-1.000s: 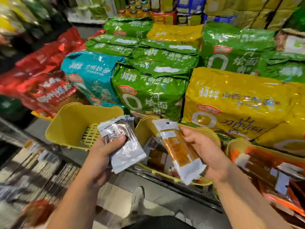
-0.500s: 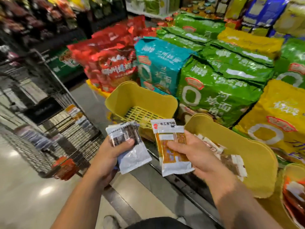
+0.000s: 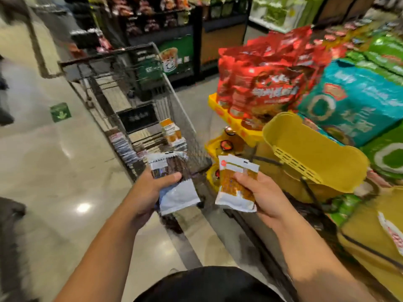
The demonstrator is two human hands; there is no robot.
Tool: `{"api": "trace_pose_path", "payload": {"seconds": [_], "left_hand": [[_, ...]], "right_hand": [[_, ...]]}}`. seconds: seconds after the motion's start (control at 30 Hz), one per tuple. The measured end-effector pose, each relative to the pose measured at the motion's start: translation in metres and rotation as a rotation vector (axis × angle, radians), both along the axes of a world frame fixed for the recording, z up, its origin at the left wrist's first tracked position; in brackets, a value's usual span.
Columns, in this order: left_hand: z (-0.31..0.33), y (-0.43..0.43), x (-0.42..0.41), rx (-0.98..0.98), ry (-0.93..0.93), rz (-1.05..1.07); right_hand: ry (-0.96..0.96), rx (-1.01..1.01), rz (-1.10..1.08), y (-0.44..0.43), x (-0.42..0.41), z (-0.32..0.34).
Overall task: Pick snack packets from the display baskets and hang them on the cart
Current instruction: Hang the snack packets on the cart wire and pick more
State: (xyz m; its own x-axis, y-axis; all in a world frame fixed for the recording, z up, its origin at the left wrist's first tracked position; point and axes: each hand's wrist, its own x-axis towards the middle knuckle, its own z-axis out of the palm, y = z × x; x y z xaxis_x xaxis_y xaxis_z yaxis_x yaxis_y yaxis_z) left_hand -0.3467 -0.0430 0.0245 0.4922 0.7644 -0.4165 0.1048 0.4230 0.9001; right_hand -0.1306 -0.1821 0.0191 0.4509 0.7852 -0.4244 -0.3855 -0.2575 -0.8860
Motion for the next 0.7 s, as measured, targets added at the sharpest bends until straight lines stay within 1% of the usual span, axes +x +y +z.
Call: {"api": "trace_pose_path", "payload": {"seconds": [0.07,0.13,0.2,0.27,0.43,0.5,0.6,0.7], "left_hand": [[-0.006,0.022,-0.032,0.008,0.027,0.09],[-0.01,0.043,-0.06,0.07,0.016,0.193],[-0.015,0.063,-0.086,0.102,-0.008,0.273],[-0.021,0.078,-0.105,0.08,-0.033,0.332],[-0.041,0.091,-0.117,-0.024,-0.079,0.387],[-0.046,0.097,-0.118,-0.048,-0.062,0.411],[-0.049,0.119,-0.121,-0.076,-0.012,0.503],[-0.041,0.149,-0.115,-0.057,0.005,0.554]], "right_hand": [[0.046,-0.013,-0.033,0.025,-0.018,-0.007],[0.087,-0.035,-0.059,0.045,-0.029,-0.01],[0.097,-0.055,-0.062,0.063,-0.037,-0.013],[0.083,-0.075,-0.051,0.079,-0.041,-0.017],[0.111,-0.125,-0.017,0.12,-0.046,-0.031],[0.129,-0.129,0.016,0.141,-0.046,-0.037],[0.17,-0.127,0.059,0.182,-0.041,-0.047],[0.236,-0.144,0.091,0.236,-0.034,-0.055]]}}
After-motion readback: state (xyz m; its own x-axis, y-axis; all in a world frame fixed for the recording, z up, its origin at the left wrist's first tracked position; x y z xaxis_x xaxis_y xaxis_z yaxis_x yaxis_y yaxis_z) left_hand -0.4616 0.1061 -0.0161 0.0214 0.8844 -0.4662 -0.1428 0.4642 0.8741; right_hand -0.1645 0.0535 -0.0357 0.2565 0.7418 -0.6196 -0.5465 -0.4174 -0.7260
